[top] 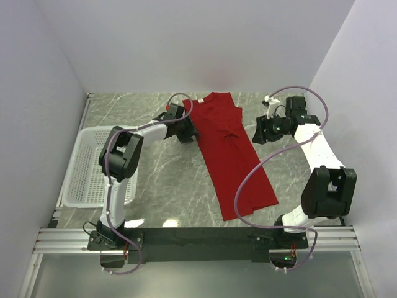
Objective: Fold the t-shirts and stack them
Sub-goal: Fold the tshirt
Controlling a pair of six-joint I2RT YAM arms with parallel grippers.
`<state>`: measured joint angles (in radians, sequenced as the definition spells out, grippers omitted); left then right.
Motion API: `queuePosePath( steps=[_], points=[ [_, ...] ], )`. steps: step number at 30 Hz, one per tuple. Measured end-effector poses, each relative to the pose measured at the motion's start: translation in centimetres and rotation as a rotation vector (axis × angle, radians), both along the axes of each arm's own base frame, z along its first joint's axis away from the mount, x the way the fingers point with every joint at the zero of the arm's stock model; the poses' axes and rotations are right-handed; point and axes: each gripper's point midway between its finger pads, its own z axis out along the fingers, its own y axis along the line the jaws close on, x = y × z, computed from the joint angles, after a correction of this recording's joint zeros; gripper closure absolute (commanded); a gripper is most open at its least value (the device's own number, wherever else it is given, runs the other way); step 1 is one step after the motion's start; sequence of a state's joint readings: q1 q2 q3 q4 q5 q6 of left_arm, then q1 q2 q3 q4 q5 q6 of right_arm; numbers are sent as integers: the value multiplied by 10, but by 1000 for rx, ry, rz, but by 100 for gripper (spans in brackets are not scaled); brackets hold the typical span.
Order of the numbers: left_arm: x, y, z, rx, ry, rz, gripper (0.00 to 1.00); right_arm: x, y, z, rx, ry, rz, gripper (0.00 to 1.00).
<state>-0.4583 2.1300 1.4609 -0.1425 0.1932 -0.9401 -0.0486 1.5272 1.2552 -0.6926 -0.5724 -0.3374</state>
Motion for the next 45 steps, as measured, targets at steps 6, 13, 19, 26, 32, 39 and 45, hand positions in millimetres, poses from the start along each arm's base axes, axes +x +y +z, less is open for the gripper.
queuePosePath(
  steps=[6,13,19,26,32,39,45],
  points=[
    [28,-1,-2,19,4,34,49,0,-4,0,13,0,-13,36],
    [46,5,-5,32,11,57,60,2,-7,4,25,-12,-26,36],
    [53,11,-11,38,16,55,80,3,-8,4,29,-12,-36,36],
    [54,15,-13,34,20,42,92,3,-8,4,32,-9,-40,36],
    [54,18,-13,23,20,29,82,3,-8,5,37,-9,-37,36],
    [55,15,-6,-16,-16,1,59,3,-7,5,44,-10,-35,36],
    [55,14,-5,-7,-11,0,59,3,-7,5,47,-10,-35,36]
  ],
)
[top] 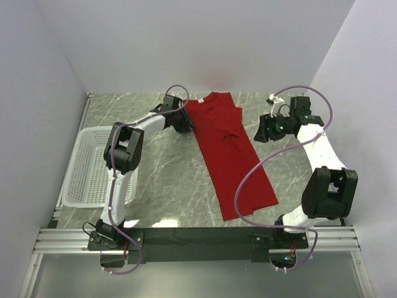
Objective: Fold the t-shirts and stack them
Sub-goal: Fold the tshirt
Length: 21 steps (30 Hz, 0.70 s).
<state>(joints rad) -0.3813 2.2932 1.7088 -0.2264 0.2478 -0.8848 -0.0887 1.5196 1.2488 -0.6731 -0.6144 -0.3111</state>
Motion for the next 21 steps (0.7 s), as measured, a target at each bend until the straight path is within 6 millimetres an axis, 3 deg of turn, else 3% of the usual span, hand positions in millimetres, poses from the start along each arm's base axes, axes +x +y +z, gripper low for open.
queuePosePath(
  steps=[9,13,14,15,21],
  points=[
    [6,-6,-4,11,16,1,72,0,-1,0,1,0,-3,36],
    [9,-8,-7,9,21,4,83,0,-2,0,4,-1,-6,36],
    [10,-8,-8,9,22,4,94,0,-2,0,4,0,-6,36],
    [11,-8,-8,10,23,4,99,0,-2,0,4,0,-7,36],
    [13,-7,-8,6,24,7,99,0,-3,0,3,0,-8,36]
  ],
)
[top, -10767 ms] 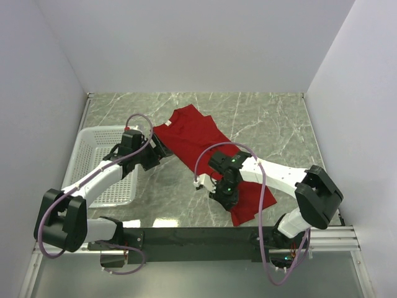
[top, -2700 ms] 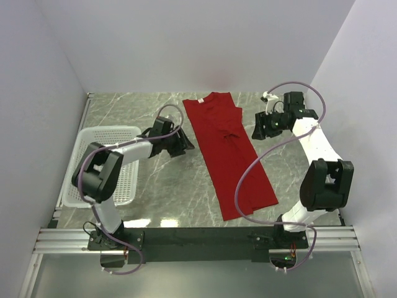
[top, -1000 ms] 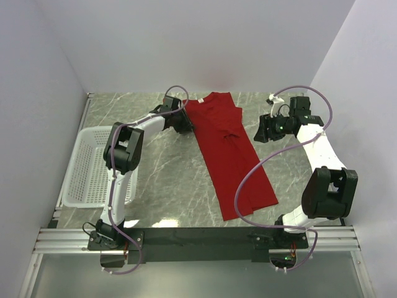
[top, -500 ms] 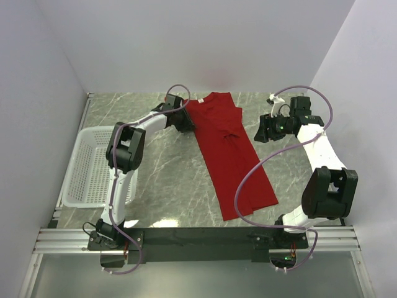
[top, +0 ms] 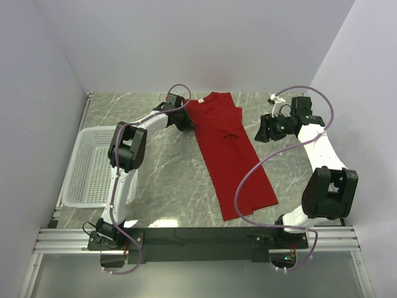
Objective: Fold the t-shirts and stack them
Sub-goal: Fold the tshirt
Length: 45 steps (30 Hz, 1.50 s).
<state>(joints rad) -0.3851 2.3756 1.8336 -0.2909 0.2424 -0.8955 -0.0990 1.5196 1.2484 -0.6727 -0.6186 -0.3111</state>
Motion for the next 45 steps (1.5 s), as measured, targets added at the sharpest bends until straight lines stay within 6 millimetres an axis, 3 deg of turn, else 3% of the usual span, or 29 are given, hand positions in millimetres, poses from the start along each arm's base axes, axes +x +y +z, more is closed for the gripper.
queuePosePath(
  steps=[5,14,19,25,31,36,39,43,45],
  points=[
    [1,11,0,-2,-2,10,99,-3,0,-5,1,14,0,36],
    [14,60,-1,17,10,57,99,-4,1,-5,7,16,4,36],
    [18,75,-1,32,15,67,99,-4,4,-7,21,21,21,36],
    [18,89,0,61,12,73,77,-11,12,-29,22,91,82,36],
    [12,119,13,137,-16,103,67,-17,24,-53,-3,161,149,37],
    [1,141,57,170,-108,110,65,-10,29,-63,-45,184,155,37],
    [-11,146,102,175,-219,96,62,7,32,-63,-56,195,130,37],
    [-32,149,163,162,-375,89,47,42,38,-55,-50,159,125,37],
    [-46,152,188,149,-440,90,45,45,40,-56,-49,160,126,37]
  ],
)
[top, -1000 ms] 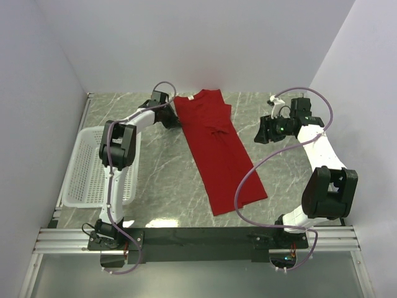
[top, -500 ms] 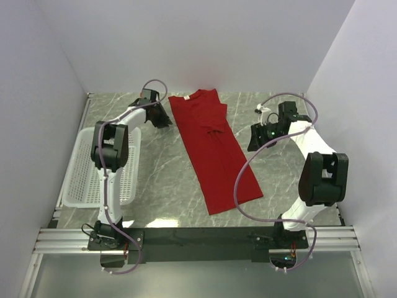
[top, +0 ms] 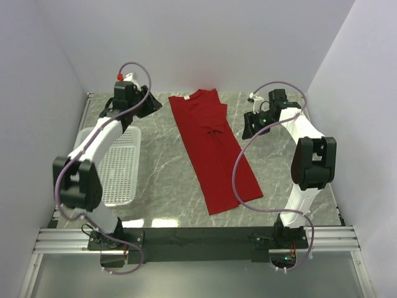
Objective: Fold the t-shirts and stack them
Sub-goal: Fold the tshirt
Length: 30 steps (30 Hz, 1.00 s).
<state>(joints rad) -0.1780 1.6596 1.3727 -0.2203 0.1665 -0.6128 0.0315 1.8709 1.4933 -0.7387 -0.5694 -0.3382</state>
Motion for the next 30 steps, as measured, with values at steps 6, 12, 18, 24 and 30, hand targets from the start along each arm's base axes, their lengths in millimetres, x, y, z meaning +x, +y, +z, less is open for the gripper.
queuePosePath(
  steps=[6,12,18,24,30],
  points=[
    [-47,-1,13,-73,-31,-51,41,-9,5,-2,7,31,16,37],
    [-110,-34,-55,-166,176,-125,41,-35,5,-16,13,80,20,37],
    [-190,-92,-100,-248,327,-235,42,-67,4,-19,13,102,21,37],
    [-230,-113,-127,-294,416,-225,43,-79,6,-1,27,33,49,36],
    [-236,-132,-126,-320,417,-221,44,-88,10,-2,49,27,76,36]
  ],
)
